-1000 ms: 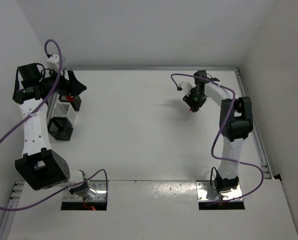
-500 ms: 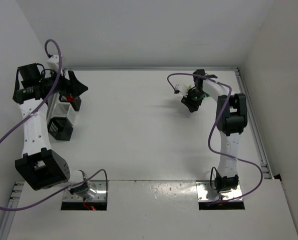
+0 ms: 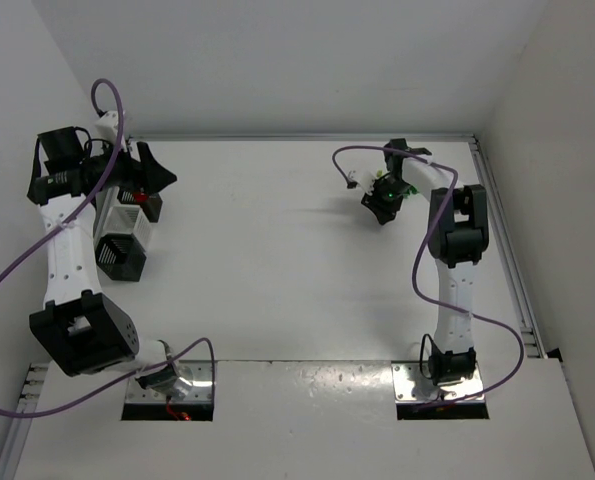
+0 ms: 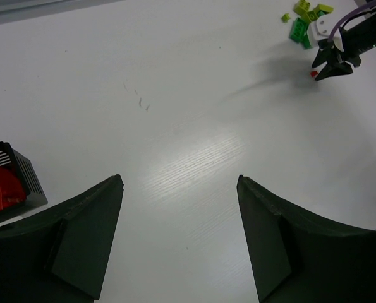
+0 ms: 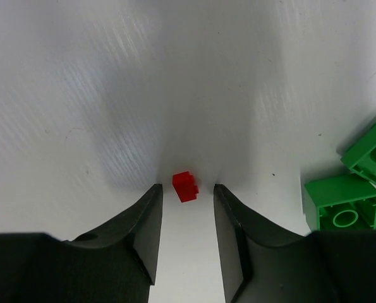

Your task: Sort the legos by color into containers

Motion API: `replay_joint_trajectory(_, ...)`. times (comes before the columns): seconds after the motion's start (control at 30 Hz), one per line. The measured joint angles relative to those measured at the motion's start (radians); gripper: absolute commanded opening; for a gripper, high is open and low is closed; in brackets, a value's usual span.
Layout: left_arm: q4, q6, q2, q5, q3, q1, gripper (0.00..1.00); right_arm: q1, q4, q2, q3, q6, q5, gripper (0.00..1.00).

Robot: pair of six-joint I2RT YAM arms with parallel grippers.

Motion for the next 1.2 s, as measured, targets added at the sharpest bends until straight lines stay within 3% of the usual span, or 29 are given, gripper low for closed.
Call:
replay_joint_trajectory(0.3, -0.001, 0.000, 0.019, 0.000, 0.000, 0.000, 0.79, 0.000, 0.010, 0.000, -0.003, 0.000, 0.001, 0.27)
replay_joint_trajectory(0.57, -0.003, -0.004, 0.038, 0.000, 0.000, 0.000, 0.79, 0.008, 0.037, -0.012, -0.028, -0.003, 0.011, 0.10)
replay_joint_trajectory(0.8, 0.000, 0.002, 0.037, 0.017, -0.009, 0.000, 0.79, 0.010, 0.067, -0.042, -0.073, -0.014, 0.006, 0.06)
replay_joint_trajectory(0.97, 0.019, 0.008, -0.003, 0.087, -0.111, -0.002, 0.79, 0.008, -0.018, -0.061, -0.087, 0.034, -0.132, 0.05)
replay_joint_trajectory(1.2, 0.072, 0.007, -0.121, 0.198, -0.343, -0.087, 0.77, 0.049, -0.246, -0.133, -0.041, 0.143, -0.493, 0.04)
